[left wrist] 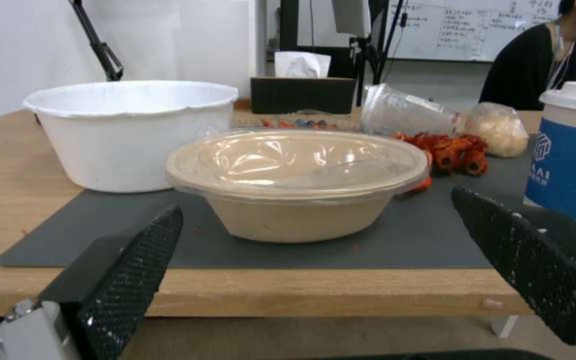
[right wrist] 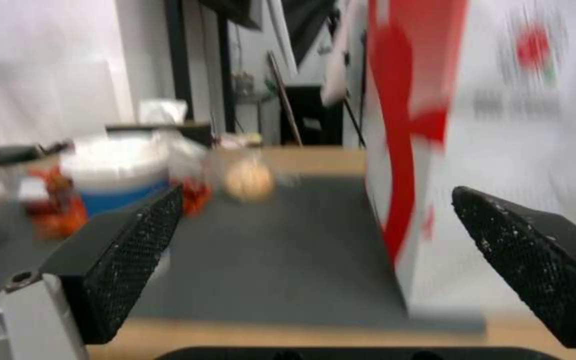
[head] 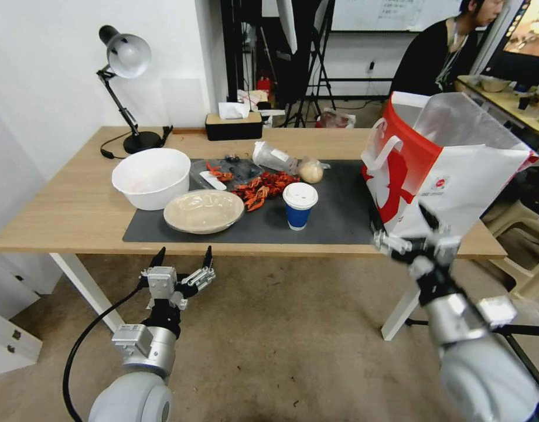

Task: Pick up the trash from the table and place it into the takeout bag.

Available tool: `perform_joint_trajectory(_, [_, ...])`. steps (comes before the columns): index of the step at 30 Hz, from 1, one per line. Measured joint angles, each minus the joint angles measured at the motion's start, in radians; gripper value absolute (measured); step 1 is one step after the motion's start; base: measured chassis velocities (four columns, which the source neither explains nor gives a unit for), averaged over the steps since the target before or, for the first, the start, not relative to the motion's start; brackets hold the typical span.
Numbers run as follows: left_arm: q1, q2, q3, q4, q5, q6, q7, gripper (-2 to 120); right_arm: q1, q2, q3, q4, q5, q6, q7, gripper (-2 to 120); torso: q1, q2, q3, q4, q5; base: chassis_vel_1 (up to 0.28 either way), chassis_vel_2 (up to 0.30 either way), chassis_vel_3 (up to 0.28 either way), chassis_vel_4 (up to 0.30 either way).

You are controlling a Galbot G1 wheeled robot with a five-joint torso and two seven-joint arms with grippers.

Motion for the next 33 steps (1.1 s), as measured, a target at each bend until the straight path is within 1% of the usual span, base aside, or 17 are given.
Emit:
perform_joint_trajectory(1, [0.000,0.000,0.000,0.000,0.000,0.000,0.000,100,0.000,0.000,0.000,0.000,0.000,0.000,0.000,100,0.000,0.000,0.000,0.0000,0.0000,0.000,0.000,0.000,0.000])
perform_joint_trajectory(4, [-0.003,0.001,0.000,0.002,0.000,-0.001,0.000,100,-0.033,0.025,-0.036,-0.059,-0.029,0.058,0.012,100,0.000,0.000,0.000,0.0003,0.0000,0.000,0.000,0.000,0.000])
perform_joint_trajectory(6, [-0.003,0.002,0.000,0.003,-0.001,-0.002,0.000,100,-0.036,0.030,-0.048,-0.071,-0.031,0.065,0.014,100,0.000,0.000,0.000,0.0002,0.0000,0.000,0.000,0.000,0.000])
perform_joint_trajectory(19, [0.002,0.003,-0.004,0.006,-0.001,-0.012,-0.002,100,-0.008,0.041,-0.075,-0.084,-0.030,0.058,0.022,100,0.000,0.000,0.000,0.0001,0.0000,0.000,0.000,0.000,0.000])
perform_joint_trajectory(22, [0.002,0.002,-0.004,0.007,-0.001,-0.013,-0.002,100,0.030,0.037,-0.085,-0.080,-0.016,0.034,0.031,100,0.000,0.000,0.000,0.0001,0.0000,0.000,0.000,0.000,0.000])
perform_joint_trajectory(26, [0.002,0.002,-0.004,0.007,0.000,-0.014,-0.002,100,0.132,0.011,-0.118,-0.063,0.055,-0.038,0.040,100,0.000,0.000,0.000,0.0002,0.0000,0.000,0.000,0.000,0.000])
perform_joint_trajectory(27, [0.002,0.002,-0.004,0.007,0.000,-0.014,-0.002,100,0.132,0.011,-0.118,-0.063,0.055,-0.038,0.040,100,0.000,0.000,0.000,0.0002,0.0000,0.000,0.000,0.000,0.000])
perform_joint_trajectory(30, [0.003,0.003,-0.007,0.007,0.000,-0.014,-0.002,100,0.217,-0.019,-0.157,-0.080,0.136,-0.075,0.031,100,0.000,0.000,0.000,0.0004,0.0001,0.000,0.000,0.000,0.000])
perform_joint_trajectory(31, [0.003,0.003,-0.007,0.007,0.000,-0.014,-0.002,100,0.217,-0.019,-0.157,-0.080,0.136,-0.075,0.031,100,0.000,0.000,0.000,0.0004,0.0001,0.000,0.000,0.000,0.000])
perform_joint_trajectory(33, [0.002,0.003,-0.009,0.007,0.000,-0.014,-0.002,100,0.278,-0.042,-0.192,-0.099,0.198,-0.108,0.022,100,0.000,0.000,0.000,0.0003,0.0001,0.000,0.000,0.000,0.000])
